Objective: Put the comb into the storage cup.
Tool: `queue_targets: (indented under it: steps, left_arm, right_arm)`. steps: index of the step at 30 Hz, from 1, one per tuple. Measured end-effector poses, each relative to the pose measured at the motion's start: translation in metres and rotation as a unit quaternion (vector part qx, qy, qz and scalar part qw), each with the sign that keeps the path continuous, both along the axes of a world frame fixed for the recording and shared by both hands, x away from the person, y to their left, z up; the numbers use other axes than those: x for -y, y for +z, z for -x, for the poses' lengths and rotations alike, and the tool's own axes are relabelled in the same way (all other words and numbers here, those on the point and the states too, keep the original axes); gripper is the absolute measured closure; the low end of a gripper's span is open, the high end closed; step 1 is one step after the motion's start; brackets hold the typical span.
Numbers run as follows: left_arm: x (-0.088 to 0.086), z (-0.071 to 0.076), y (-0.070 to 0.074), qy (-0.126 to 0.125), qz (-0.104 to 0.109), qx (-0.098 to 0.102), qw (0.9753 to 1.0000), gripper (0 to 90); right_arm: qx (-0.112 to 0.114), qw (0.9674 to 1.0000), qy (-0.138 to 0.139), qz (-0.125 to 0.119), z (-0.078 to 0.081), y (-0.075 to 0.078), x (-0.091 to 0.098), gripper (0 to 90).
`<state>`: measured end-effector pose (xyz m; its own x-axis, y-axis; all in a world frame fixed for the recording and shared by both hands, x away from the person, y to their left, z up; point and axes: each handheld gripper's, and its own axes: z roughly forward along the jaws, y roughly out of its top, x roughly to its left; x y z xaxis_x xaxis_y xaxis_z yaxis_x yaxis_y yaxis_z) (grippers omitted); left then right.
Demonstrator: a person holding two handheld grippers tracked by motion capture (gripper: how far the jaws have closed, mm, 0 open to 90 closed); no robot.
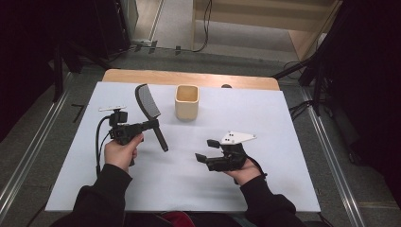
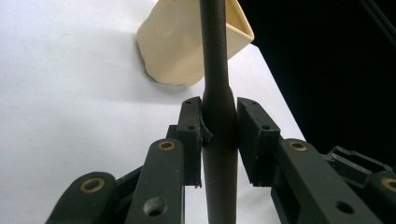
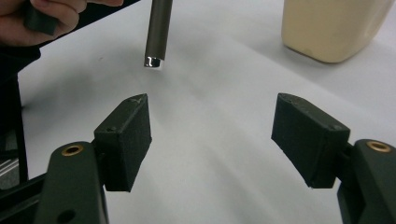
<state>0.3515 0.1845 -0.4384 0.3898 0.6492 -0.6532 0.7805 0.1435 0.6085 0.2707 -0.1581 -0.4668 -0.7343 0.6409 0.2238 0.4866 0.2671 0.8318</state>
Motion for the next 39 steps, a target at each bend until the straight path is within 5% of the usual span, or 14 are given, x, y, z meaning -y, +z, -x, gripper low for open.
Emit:
queue_targets:
  steps: [39]
  left_arm:
    - [0.001,0.0,-0.001,-0.01,-0.008,0.003,0.9999,72.8]
  right_arm:
    - [-0.016,0.9996,-0.022,0.008,0.026,-0.005,0.065,24.9]
